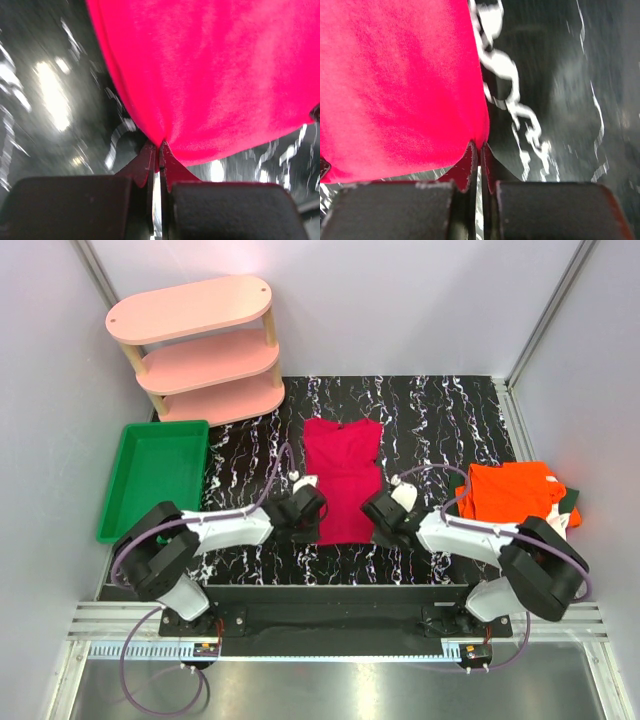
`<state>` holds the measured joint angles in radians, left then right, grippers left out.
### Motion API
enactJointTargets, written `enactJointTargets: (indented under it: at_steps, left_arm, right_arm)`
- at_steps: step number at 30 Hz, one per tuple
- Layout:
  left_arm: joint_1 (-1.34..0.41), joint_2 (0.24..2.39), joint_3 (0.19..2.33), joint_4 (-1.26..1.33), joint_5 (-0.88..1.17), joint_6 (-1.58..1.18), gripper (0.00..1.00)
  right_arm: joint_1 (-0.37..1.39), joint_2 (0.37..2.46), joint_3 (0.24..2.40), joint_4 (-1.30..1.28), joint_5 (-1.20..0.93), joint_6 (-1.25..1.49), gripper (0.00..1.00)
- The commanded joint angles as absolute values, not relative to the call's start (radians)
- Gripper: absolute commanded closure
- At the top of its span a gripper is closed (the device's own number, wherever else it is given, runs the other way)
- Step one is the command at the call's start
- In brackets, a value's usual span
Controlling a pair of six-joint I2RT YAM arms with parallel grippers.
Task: Fold and stack the t-shirts
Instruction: Grab one side of the 2/3 rectangular tshirt with both arms, then fold the long partially folded tshirt into a neat square
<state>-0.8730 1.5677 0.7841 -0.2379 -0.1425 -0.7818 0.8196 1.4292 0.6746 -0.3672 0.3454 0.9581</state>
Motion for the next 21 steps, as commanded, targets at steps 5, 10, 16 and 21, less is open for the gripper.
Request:
enactJointTargets:
  at_steps: [5,10,16,21]
  left_arm:
    - [-1.060,1.451,0.623,-0.301,-0.173,-0.955,1.00]
    - [-1.129,1.373,0.617,-0.366,-0.210,-1.006,1.00]
    - [-1.158,1.255,0.802,-0.543,-0.357,-0.962,1.00]
    - [-1.152,1.230,0.951,-0.629,-0.508,-0.864,1.00]
  right_arm:
    - [0.991,1.299,0.594,-0.618,0.399,1.164,1.00]
    - [1.077,1.215,0.629,-0.738,0.462,1.235,1.00]
    - [1.083,1.114,0.791,-0.862,0.641,1.137,1.00]
    - [1.072,1.178,0.946,-0.871,0.729,1.026,1.00]
